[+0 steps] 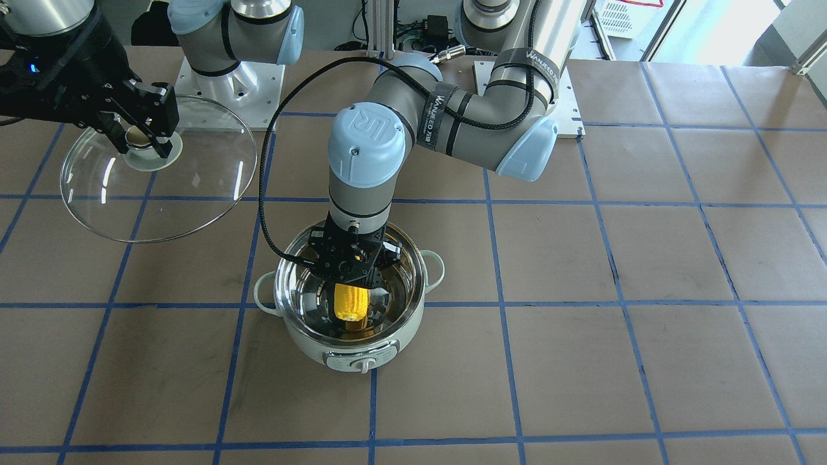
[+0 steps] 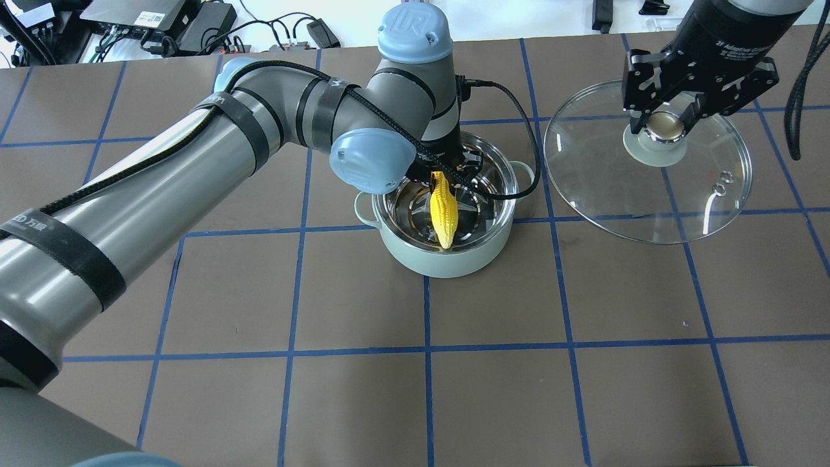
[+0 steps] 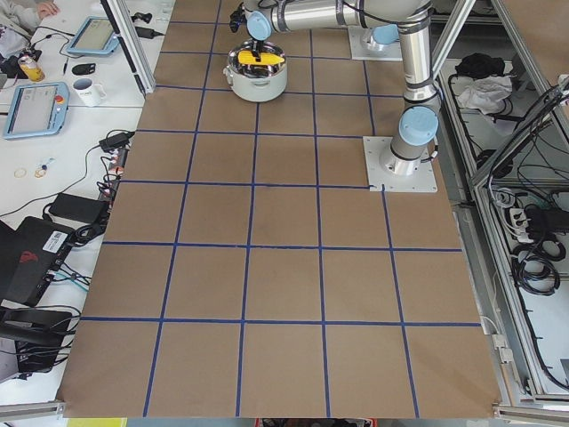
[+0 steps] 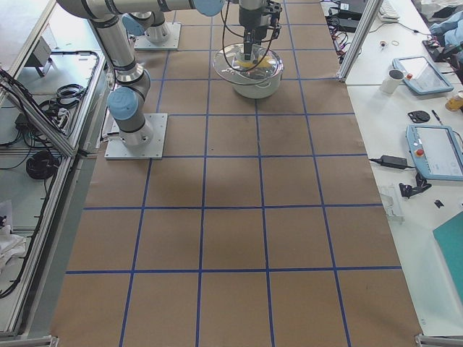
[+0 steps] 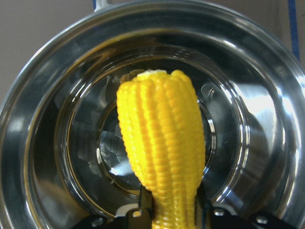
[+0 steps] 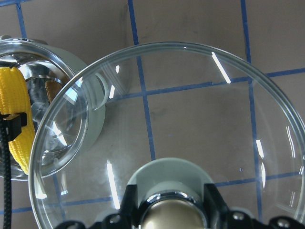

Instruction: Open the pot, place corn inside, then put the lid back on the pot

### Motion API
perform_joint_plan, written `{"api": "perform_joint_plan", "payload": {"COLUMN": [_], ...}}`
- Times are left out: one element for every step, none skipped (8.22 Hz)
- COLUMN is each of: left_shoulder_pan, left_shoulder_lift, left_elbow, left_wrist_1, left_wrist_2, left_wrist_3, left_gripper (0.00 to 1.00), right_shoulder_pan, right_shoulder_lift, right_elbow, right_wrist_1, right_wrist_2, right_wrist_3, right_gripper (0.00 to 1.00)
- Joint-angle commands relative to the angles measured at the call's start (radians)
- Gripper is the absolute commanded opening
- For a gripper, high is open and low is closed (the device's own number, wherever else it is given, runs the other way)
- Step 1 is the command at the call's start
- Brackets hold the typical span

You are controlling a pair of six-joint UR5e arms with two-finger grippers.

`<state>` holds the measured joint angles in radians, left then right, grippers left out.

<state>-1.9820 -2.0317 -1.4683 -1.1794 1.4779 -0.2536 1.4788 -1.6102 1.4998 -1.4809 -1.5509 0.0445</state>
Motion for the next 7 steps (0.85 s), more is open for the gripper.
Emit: {"api": "perform_joint_plan", "payload": {"left_shoulder_pan": [0.0,0.0,0.003,0.015,0.032,0.048,0.073], "left_shoulder_lift": [0.002,0.014,0.025,0.04,0.063,0.067,0.08], "left_elbow": [0.002,0.003,0.003,0.011,0.022,0.026,0.032], "left_wrist_1": [-0.005,-0.015,-0.032,-0.089,-0.118,-0.134,-0.155], "left_wrist_2": [0.013,0.015,0.027,0.066,0.087,0.087,0.091], "left_wrist_3": [0.069,0.071,0.073,0.076,0.091,0.108,0.129], "left_gripper": [1.0,1.0,1.0,1.0,1.0,1.0,1.0], "right_shoulder_pan": [0.0,0.0,0.0,0.0,0.0,0.0,0.0], "right_shoulder_lift": [-0.002,-0.002,-0.002,-0.002,-0.002,-0.002,-0.002], "right_elbow": [0.0,0.0,0.0,0.0,0.0,0.0,0.002], "right_wrist_1": [-0.001,-0.002,-0.002,-0.005,-0.006,-0.006,-0.004], "right_wrist_2": [0.0,0.0,-0.001,0.0,0.0,0.0,0.0], "right_wrist_3": [-0.009,-0.015,-0.015,-0.015,-0.015,-0.015,-0.015], "right_gripper": [0.0,0.0,0.0,0.0,0.0,0.0,0.0]}}
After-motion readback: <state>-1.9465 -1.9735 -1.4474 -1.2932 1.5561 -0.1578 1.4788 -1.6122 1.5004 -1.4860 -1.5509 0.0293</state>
